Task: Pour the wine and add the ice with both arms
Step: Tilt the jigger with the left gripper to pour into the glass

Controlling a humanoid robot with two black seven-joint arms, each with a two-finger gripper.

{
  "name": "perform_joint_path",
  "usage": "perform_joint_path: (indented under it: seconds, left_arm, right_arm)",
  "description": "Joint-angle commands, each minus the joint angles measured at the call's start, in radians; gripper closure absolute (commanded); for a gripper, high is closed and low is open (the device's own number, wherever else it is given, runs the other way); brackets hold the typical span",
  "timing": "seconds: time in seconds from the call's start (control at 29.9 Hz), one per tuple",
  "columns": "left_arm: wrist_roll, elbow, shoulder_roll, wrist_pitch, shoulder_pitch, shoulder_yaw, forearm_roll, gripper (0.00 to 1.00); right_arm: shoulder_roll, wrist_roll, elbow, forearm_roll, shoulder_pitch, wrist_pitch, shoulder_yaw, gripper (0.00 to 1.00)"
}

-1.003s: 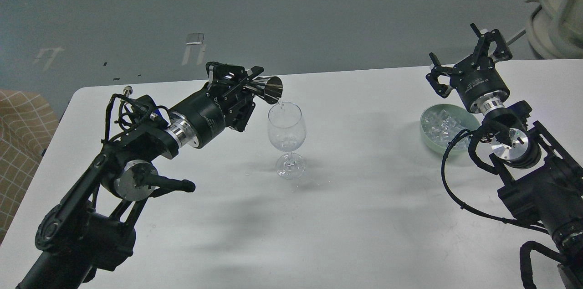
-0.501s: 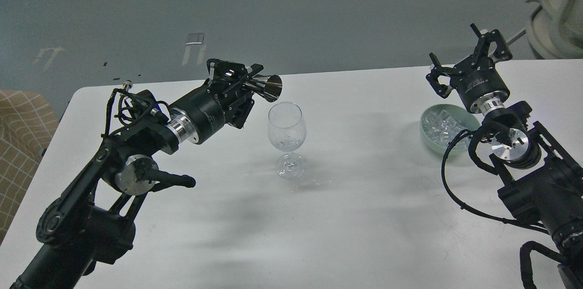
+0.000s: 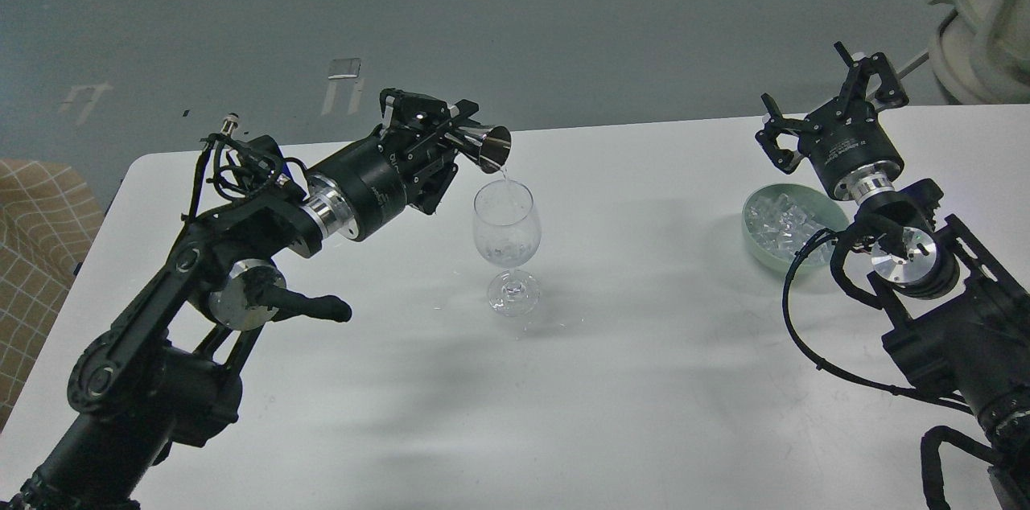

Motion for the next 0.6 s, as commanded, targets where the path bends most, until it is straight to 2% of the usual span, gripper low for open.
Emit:
perform_joint_path:
  seconds: [0.0,0.27,0.57]
  left_arm:
    - [0.000,0.000,0.002,-0.003,-0.013,0.003,0.016,0.92]
    - [0.000,0.000,0.035,-0.084,-0.021,0.035,0.162,0.92]
    - [0.000,0.006,0.042,-0.087,-0.025,0.035,0.182,0.92]
  right_arm:
    - [0.000,0.000,0.002,0.000,-0.001,0.000,0.000,0.00]
    - [0.001,0.000,0.005,0.000,-0.003,0.000,0.008,0.00]
    - [0.000,0.000,0.006,0.000,-0.004,0.001,0.008,0.00]
